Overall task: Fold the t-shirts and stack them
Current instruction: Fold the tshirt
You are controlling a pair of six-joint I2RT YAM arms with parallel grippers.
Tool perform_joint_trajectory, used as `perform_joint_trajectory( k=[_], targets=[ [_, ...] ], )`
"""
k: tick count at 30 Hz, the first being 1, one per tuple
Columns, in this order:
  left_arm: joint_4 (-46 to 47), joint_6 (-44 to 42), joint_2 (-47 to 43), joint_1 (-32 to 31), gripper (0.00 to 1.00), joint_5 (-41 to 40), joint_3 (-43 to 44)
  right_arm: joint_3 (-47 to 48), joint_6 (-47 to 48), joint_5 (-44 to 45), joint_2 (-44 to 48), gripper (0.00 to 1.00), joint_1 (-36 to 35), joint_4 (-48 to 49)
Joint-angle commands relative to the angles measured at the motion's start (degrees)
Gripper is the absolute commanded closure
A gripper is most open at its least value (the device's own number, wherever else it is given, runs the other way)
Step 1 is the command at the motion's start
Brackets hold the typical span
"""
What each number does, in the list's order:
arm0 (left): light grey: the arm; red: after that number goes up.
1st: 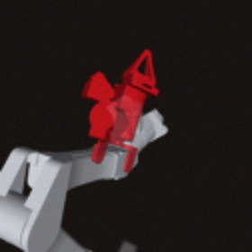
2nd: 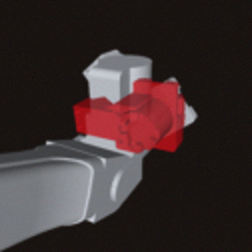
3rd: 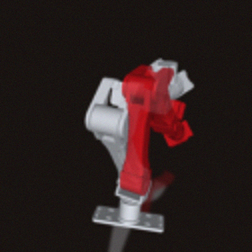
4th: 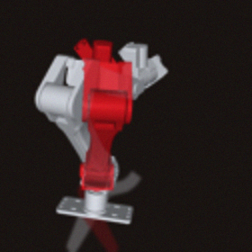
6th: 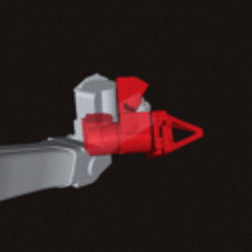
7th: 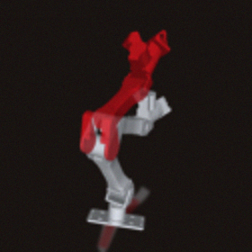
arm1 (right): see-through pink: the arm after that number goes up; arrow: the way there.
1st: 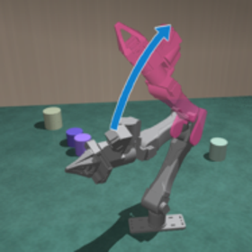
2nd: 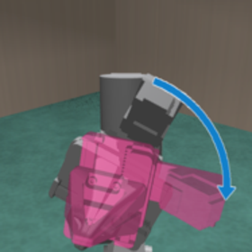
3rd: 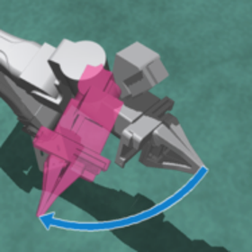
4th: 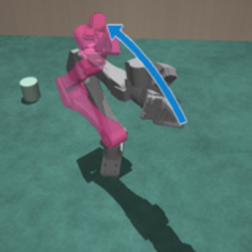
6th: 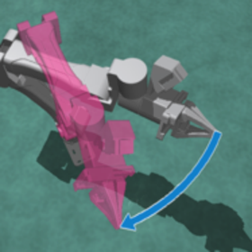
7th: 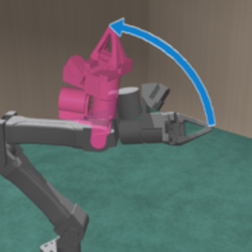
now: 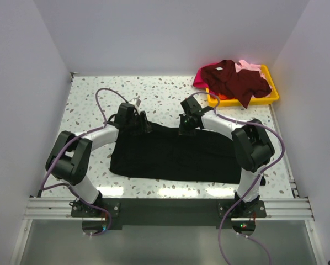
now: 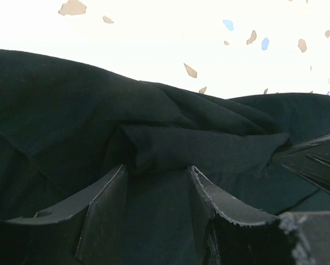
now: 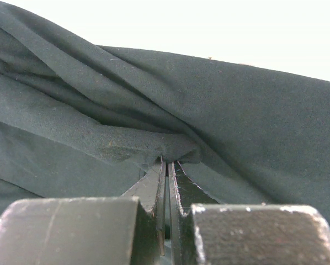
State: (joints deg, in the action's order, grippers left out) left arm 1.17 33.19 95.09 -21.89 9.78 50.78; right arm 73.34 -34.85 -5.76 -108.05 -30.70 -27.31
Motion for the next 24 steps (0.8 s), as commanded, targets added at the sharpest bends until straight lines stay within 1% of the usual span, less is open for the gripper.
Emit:
perform_joint_trajectory(
  k=[1, 7, 10, 13, 16, 17, 19, 24],
  targets=[
    [1.55, -1.99, -0.43, -0.43, 0.48, -1.61, 0.98, -0.39, 0.22, -1.36, 2.41, 1.00, 0.03, 0.15],
    [2.26, -2.25, 0.98, -0.96, 0.48, -1.26, 2.04, -0.48, 0.22, -1.27, 2.67, 1.00, 0.02, 0.24],
    [2.26, -2.25, 1.41, -1.40, 0.51, -1.17, 2.65, -0.57, 0.31, -1.18, 2.67, 1.00, 0.02, 0.24],
    [2.08, -2.08, 1.85, -1.58, 0.56, -0.64, 2.92, -0.74, 0.13, -1.27, 2.58, 1.00, 0.02, 0.42],
    [1.38, -1.81, 1.77, -1.75, 0.66, -0.55, 2.74, -0.92, 0.22, -1.19, 2.84, 1.00, 0.02, 0.33],
    [0.94, -1.81, 1.24, -1.75, 0.71, -0.64, 2.83, -0.92, 0.22, -1.18, 3.11, 1.00, -0.06, 0.07],
    [-0.72, -1.72, 0.54, -1.75, 0.77, -1.08, 2.83, -1.01, 0.57, -1.10, 3.55, 1.00, 0.02, -0.37],
    [-6.08, -2.43, -2.89, -1.75, 0.80, -0.82, 2.92, -2.23, 1.71, -1.01, 6.79, 1.00, 0.02, -2.13]
  ],
)
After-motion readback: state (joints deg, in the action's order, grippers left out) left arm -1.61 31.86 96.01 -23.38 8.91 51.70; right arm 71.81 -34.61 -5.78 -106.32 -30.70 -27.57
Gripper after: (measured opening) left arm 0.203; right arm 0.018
